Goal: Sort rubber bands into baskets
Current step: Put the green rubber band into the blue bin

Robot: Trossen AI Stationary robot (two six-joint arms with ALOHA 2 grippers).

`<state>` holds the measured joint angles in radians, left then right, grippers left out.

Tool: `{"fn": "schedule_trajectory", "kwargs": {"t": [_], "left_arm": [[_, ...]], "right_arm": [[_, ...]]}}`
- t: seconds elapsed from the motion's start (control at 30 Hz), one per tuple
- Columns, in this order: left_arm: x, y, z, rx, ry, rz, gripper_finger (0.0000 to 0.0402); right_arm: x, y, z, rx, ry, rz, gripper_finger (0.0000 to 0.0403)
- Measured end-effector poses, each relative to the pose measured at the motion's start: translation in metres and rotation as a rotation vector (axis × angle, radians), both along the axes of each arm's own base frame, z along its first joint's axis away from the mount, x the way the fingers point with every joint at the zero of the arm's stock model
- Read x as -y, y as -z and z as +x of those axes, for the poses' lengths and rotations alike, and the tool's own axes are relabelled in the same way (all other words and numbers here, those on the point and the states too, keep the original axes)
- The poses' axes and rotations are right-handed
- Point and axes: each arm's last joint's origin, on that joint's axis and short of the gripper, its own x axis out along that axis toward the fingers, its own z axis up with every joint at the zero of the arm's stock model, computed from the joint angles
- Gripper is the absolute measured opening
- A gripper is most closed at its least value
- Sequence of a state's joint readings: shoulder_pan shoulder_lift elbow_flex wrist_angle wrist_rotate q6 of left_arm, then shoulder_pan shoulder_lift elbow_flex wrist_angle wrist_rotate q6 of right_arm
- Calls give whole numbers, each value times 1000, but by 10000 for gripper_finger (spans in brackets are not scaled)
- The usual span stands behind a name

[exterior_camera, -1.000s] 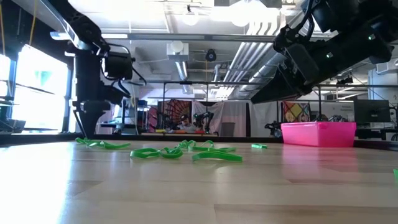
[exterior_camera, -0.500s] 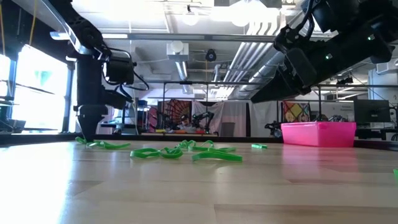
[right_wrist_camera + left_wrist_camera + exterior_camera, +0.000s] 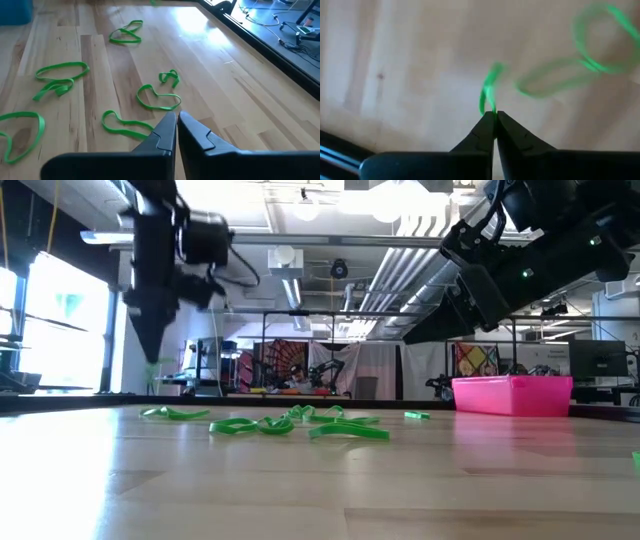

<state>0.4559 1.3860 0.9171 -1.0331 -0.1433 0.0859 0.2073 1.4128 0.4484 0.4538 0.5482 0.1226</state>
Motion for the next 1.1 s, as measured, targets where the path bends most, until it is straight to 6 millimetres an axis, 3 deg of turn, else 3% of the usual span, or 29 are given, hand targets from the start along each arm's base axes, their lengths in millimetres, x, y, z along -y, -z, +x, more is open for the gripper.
{"fn": "schedule_trajectory", "kwargs": {"t": [0.2,0.47,0.87,1.1], "left_arm": [[50,-32,0,13,143,-69,1],[123,-50,-14,67,310,-262,1],[228,-35,-27,-45,427,-506,1],[263,-17,-22,-60,380,-520,3]], "right_arm": [[0,0,0,0,1,-1,7],[0,0,0,1,1,-1,7],[6,-1,1,18,28,9,7],[6,-1,1,17,28,9,7]]}}
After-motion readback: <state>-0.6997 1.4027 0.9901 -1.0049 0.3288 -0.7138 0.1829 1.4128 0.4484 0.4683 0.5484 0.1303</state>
